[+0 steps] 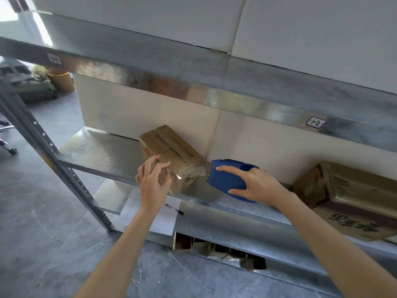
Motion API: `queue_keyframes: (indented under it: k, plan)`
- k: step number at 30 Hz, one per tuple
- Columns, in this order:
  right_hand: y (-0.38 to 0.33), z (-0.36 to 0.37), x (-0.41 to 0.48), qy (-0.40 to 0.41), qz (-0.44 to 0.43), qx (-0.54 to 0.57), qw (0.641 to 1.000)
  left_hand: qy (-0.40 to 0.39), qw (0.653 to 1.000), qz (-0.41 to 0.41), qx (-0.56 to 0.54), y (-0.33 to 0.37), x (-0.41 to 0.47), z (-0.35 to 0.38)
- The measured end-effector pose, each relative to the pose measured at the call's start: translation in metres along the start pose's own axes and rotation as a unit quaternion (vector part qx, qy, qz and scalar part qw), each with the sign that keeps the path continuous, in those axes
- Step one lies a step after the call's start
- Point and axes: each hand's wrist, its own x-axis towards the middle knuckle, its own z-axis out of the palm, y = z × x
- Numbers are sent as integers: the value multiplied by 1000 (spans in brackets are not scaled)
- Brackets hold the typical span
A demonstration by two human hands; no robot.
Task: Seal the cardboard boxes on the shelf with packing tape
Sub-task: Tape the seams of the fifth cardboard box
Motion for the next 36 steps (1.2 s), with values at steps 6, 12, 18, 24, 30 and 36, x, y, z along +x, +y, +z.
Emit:
queue_keyframes:
  k: [6, 12, 18, 24, 30, 36]
  plan:
    - [3, 5, 3, -3, 4, 18, 1000, 6, 999, 15, -49, -3, 9, 11]
    - [2, 5, 7, -8, 10, 8, 1000, 48, 998, 6, -29, -4, 7, 22]
    - [2, 6, 9, -11, 17, 9, 1000, 4, 999, 33, -18, -13, -3, 23]
    - [3, 9, 13, -16, 15, -2, 1000, 52, 998, 28, 25, -9, 3, 26]
    - [6, 10, 14, -8, 15, -2, 1000, 112, 994, 3, 19, -4, 9, 33]
    - [9, 13, 15, -4, 20, 3, 1000, 38, 998, 24, -51, -11, -2, 36]
